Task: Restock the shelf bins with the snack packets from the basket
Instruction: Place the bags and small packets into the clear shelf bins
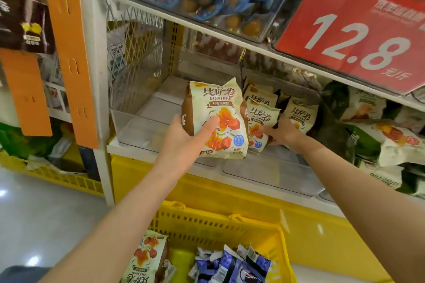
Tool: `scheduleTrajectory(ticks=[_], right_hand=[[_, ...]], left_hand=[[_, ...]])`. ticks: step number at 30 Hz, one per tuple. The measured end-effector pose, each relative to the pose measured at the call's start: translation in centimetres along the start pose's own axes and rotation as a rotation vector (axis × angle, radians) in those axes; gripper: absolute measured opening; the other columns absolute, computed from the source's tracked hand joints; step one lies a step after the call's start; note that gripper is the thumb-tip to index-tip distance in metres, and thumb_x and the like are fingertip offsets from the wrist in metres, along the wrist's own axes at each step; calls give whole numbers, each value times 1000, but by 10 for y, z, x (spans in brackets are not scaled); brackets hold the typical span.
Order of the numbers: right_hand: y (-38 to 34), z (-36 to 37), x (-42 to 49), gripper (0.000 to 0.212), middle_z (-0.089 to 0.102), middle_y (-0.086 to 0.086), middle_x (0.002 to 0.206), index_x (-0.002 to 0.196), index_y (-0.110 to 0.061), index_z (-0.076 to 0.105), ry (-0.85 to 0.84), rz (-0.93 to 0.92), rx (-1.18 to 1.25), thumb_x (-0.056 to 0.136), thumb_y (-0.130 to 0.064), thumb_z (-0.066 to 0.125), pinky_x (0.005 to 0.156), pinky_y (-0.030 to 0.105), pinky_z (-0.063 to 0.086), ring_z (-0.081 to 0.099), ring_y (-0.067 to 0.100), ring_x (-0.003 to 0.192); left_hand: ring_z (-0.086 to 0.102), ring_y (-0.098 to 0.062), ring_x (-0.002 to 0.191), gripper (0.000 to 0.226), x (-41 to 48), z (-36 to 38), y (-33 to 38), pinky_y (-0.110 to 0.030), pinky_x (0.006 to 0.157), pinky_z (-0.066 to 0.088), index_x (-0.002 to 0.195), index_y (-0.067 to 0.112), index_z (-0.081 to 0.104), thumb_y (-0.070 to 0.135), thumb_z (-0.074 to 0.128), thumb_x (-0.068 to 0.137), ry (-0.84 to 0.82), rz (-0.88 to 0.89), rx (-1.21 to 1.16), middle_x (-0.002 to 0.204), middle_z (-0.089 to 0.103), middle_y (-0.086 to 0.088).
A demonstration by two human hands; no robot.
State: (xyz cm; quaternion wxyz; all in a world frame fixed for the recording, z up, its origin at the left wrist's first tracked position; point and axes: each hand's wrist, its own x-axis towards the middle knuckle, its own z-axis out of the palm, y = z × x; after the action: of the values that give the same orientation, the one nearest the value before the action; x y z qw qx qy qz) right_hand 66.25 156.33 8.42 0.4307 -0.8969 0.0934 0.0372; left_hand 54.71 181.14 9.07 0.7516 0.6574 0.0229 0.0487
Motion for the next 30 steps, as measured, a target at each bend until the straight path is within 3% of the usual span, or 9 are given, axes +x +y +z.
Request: scheduleTrajectory(ticks=[3, 6, 9, 12, 15, 20, 23, 26, 30], right_hand=[[-6, -5, -4, 53, 55, 13, 132, 130, -8, 38, 30, 0, -91, 86, -20, 65, 75, 30, 56, 56, 28, 117], [-18, -13, -23, 63, 43, 12, 141, 137, -7, 35, 267, -158, -199, 85, -27, 66, 106, 39, 39, 44, 27, 129], [-37, -18, -74, 48, 45, 5, 136, 135, -13, 38, 471, -472, -218, 92, -30, 55, 99, 23, 33, 42, 15, 126], [-46, -23, -128, 65, 43, -4, 137, 138, -20, 35, 252, -671, -386, 85, -59, 41, 99, 20, 30, 34, -3, 120], [-44, -21, -169, 96, 39, -9, 141, 142, -26, 26, 58, -683, -669, 65, -83, 34, 98, 19, 28, 34, 1, 124], [-38, -31, -193, 82, 57, -18, 115, 131, -32, 41, 5, -659, -722, 62, -73, 60, 76, 18, 43, 56, 3, 100], [-36, -43, -202, 74, 60, -20, 103, 120, -33, 49, 43, -681, -706, 59, -75, 53, 71, 17, 48, 57, 0, 89], [-36, -69, -197, 62, 56, -21, 88, 107, -33, 50, 190, -678, -704, 60, -74, 49, 58, 11, 47, 57, -4, 76], [-26, -107, -162, 48, 62, -7, 90, 101, -25, 50, 435, -538, -611, 70, -59, 63, 57, 22, 49, 59, 8, 73]], left_hand=[[63, 1, 77, 42, -2, 1, 2, -5, 46, 43, 108, 30, 50, 48, 65, 74, 7, 9, 3, 92, 63, 16], [63, -1, 81, 46, -5, 1, 3, -5, 48, 44, 110, 30, 49, 50, 66, 72, -11, 32, 30, 95, 63, 15], [64, 4, 81, 53, -10, 1, 2, -5, 54, 47, 106, 34, 51, 56, 67, 60, -99, 109, 107, 94, 63, 20], [60, 16, 75, 42, -19, 8, -1, -4, 54, 45, 92, 43, 48, 49, 76, 61, -235, 150, 256, 84, 61, 29], [60, 14, 79, 47, -35, 19, -9, -6, 57, 46, 94, 45, 49, 39, 81, 61, -329, 197, 307, 86, 63, 26], [57, 6, 95, 66, -61, 28, -14, -16, 75, 49, 105, 57, 40, 70, 66, 45, -402, 289, 482, 104, 57, 26], [53, 3, 101, 80, -64, 35, -11, -19, 79, 51, 126, 46, 34, 80, 50, 56, -415, 423, 630, 115, 49, 23], [48, 2, 109, 63, -49, 48, -7, -21, 87, 48, 133, 34, 35, 63, 46, 79, -368, 547, 655, 125, 48, 15], [49, -4, 110, 41, -18, 71, -9, -25, 92, 45, 130, 25, 43, 40, 49, 92, -236, 665, 788, 126, 52, 9]])
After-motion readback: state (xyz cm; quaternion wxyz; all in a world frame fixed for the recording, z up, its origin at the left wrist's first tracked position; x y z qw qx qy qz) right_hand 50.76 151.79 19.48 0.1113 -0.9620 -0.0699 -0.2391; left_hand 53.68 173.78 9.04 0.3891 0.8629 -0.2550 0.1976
